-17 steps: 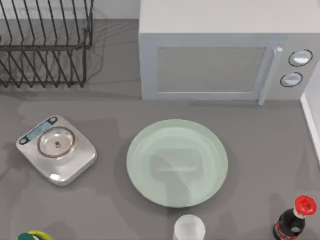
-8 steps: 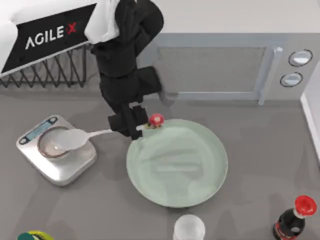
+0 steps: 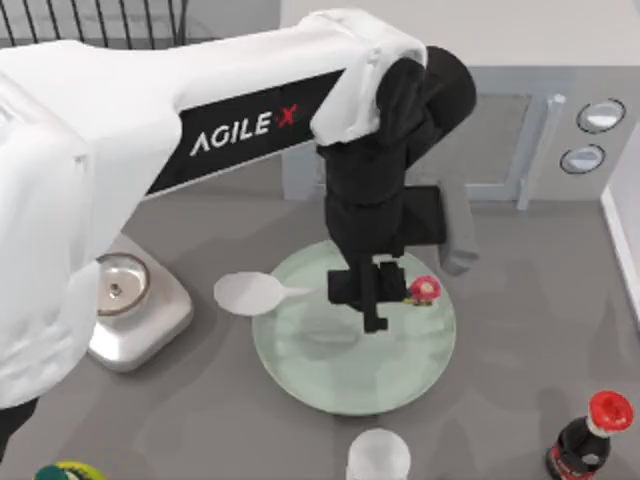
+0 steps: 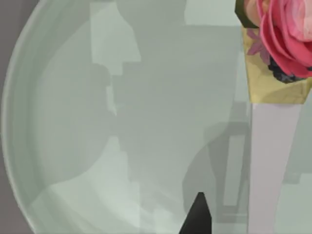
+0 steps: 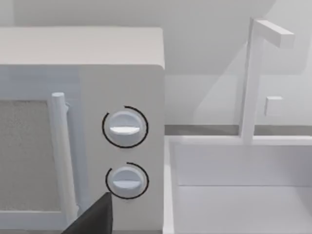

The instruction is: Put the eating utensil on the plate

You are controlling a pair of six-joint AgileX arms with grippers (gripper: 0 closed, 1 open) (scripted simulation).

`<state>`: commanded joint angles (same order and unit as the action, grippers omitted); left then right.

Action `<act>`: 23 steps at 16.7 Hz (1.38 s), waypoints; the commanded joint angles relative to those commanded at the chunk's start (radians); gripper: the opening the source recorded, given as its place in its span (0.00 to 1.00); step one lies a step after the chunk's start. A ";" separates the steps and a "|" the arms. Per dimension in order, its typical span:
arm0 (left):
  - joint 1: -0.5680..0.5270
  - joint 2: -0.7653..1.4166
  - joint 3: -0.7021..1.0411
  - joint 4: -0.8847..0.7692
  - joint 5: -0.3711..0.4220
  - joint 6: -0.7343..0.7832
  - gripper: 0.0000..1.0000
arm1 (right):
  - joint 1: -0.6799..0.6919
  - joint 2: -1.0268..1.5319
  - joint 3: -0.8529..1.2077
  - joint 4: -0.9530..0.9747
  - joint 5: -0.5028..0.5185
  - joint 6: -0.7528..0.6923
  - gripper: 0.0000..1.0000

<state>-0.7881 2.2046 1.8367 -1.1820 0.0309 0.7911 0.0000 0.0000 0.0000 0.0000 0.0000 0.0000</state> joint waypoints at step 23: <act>-0.059 -0.046 -0.061 0.176 0.043 0.050 0.00 | 0.000 0.000 0.000 0.000 0.000 0.000 1.00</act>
<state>-0.8468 2.1586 1.7759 -1.0065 0.0741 0.8411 0.0000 0.0000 0.0000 0.0000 0.0000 0.0000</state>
